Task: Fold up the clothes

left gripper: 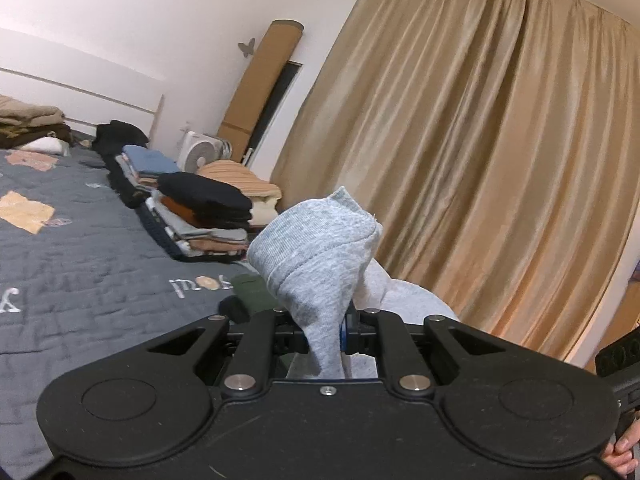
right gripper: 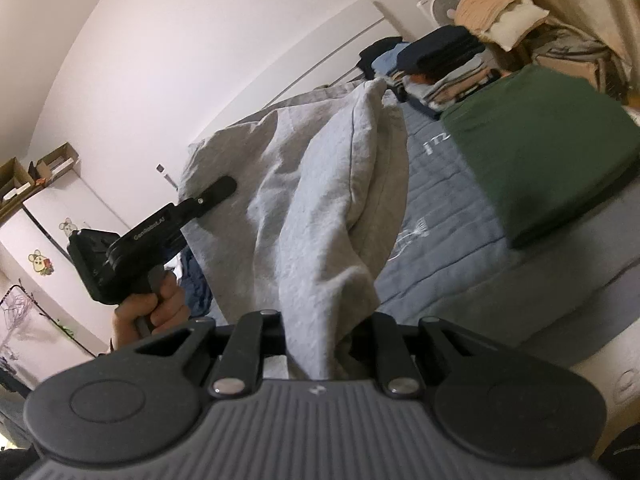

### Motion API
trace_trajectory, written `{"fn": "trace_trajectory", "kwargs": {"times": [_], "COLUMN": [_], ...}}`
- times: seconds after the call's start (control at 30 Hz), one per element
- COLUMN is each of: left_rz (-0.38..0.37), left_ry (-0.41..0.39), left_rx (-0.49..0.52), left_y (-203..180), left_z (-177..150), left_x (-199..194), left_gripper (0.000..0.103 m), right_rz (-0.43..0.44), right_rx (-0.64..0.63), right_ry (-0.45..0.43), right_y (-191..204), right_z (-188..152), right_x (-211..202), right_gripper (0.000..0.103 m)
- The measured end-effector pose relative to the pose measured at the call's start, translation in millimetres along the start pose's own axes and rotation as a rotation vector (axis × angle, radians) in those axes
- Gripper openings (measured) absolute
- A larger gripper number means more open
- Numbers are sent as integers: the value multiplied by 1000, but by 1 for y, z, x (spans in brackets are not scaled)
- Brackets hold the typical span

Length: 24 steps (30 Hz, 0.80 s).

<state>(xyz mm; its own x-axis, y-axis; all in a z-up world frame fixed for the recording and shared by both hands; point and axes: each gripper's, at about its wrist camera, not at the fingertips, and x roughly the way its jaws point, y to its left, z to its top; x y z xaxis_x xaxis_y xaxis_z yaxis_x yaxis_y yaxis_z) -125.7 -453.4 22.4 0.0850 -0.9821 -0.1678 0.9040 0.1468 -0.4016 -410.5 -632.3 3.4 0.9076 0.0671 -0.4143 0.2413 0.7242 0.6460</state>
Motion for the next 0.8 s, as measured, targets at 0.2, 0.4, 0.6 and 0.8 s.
{"fn": "trace_trajectory", "kwargs": {"times": [0.2, 0.4, 0.6, 0.8], "left_rz": [-11, -12, 21, 78], "left_ry": [18, 22, 25, 53], "left_rx": [11, -2, -25, -39], "left_y": [-19, -31, -38, -34], "left_z": [-9, -22, -34, -38], "left_x": [43, 80, 119, 157], "left_gripper": [12, 12, 12, 12], "right_rz": [-28, -45, -40, -48], "right_rx": [11, 37, 55, 55], "right_ry": [-14, -26, -18, 28], "right_y": [-34, -73, -119, -160], "right_z": [17, 36, 64, 94], "right_x": [-18, -28, -30, -16], "right_gripper": [15, 15, 15, 15]}}
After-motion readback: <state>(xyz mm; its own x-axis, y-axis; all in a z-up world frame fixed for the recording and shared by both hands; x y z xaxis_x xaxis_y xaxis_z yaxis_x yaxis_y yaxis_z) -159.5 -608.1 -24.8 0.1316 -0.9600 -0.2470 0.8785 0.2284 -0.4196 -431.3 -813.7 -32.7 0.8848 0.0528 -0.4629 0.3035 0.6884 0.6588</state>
